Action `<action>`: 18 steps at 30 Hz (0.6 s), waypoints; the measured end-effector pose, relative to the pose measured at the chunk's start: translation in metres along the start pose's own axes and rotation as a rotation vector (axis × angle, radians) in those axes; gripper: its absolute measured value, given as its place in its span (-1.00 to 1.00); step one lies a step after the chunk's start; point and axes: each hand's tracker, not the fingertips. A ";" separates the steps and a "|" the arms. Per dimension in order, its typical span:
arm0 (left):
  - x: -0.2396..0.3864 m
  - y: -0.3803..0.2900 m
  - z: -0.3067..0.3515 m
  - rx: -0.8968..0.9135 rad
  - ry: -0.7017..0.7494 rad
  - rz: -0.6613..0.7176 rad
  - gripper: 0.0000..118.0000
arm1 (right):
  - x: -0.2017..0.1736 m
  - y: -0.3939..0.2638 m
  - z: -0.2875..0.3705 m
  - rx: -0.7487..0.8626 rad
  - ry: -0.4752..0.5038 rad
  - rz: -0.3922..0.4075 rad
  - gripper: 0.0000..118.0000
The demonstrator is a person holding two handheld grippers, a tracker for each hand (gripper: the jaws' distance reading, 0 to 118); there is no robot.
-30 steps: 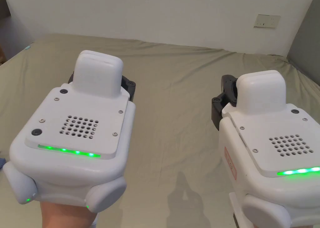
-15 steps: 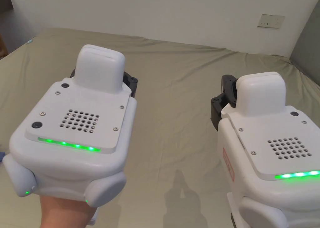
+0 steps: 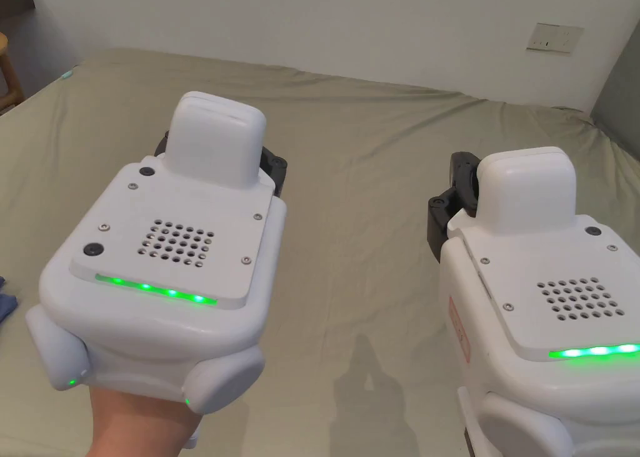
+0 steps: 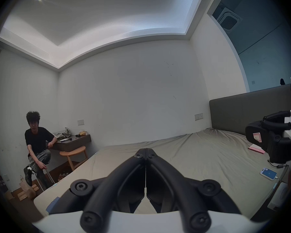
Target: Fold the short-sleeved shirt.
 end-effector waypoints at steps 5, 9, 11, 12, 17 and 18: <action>0.001 -0.005 -0.006 -0.020 0.001 -0.013 -1.00 | 0.001 -0.002 -0.003 0.011 -0.003 -0.006 -0.67; 0.001 -0.007 -0.006 -0.023 0.008 -0.006 -0.96 | 0.006 -0.003 -0.007 0.024 0.033 -0.007 0.73; 0.000 -0.007 -0.006 -0.027 0.011 -0.002 -0.36 | 0.008 -0.002 -0.010 -0.006 0.040 -0.040 0.93; -0.001 -0.007 -0.007 -0.035 0.003 0.002 -0.04 | 0.009 -0.001 -0.012 -0.024 0.040 -0.053 0.93; -0.006 -0.007 -0.003 -0.044 -0.001 0.008 1.00 | 0.010 0.008 -0.018 -0.135 -0.007 -0.193 0.93; -0.007 -0.005 -0.002 -0.038 -0.002 0.008 1.00 | 0.009 0.012 -0.020 -0.189 -0.055 -0.198 0.93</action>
